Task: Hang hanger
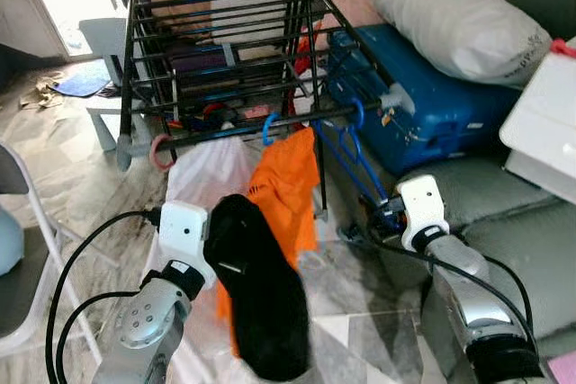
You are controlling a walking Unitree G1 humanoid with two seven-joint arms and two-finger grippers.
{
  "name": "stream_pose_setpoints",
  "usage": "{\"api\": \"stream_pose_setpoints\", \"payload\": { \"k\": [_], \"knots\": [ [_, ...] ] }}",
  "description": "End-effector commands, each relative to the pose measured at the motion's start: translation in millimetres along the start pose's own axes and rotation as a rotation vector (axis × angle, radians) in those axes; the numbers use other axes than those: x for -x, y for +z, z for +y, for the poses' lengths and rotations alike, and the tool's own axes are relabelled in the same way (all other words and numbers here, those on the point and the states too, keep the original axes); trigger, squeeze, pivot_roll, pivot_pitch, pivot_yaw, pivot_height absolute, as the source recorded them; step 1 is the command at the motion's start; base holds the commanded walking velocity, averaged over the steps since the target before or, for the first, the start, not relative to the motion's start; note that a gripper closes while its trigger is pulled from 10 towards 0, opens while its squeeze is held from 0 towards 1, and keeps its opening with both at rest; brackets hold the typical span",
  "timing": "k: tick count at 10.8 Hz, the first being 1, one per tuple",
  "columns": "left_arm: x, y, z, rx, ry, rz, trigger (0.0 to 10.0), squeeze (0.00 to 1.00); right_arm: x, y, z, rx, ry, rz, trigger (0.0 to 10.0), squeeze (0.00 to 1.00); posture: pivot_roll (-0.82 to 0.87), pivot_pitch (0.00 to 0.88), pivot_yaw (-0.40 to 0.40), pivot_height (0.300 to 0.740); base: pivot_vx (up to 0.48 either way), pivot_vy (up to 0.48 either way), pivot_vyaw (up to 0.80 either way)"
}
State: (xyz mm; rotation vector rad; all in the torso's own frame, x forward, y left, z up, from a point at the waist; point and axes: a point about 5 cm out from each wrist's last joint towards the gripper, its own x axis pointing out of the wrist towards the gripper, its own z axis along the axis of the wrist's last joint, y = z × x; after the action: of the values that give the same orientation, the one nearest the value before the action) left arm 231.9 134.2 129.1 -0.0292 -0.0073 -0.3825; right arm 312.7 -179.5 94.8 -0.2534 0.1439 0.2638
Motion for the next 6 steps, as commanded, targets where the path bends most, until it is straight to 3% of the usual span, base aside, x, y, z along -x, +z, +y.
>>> {"api": "stream_pose_setpoints", "payload": {
  "k": [1,4,6],
  "knots": [
    [-1.3,0.4,6.4,-0.008,0.006,-0.02,10.0,0.0,-3.6,5.4,-0.4,0.002,-0.002,-0.018,10.0,0.25,-0.16,0.006,0.042,0.74,0.458,0.0,0.0],
    [2.6,-6.8,12.7,-0.007,0.001,-0.003,10.0,0.0,-3.9,3.9,2.4,0.003,0.009,-0.016,10.0,0.23,-0.16,0.008,0.041,0.74,0.437,0.0,0.0],
    [1.8,-7.1,13.4,-0.007,0.011,-0.01,10.0,0.0,-4.8,3.2,0.9,0.007,0.013,-0.009,10.0,0.2,-0.15,0.007,0.039,0.74,0.0,0.0,0.0]
  ]
}}
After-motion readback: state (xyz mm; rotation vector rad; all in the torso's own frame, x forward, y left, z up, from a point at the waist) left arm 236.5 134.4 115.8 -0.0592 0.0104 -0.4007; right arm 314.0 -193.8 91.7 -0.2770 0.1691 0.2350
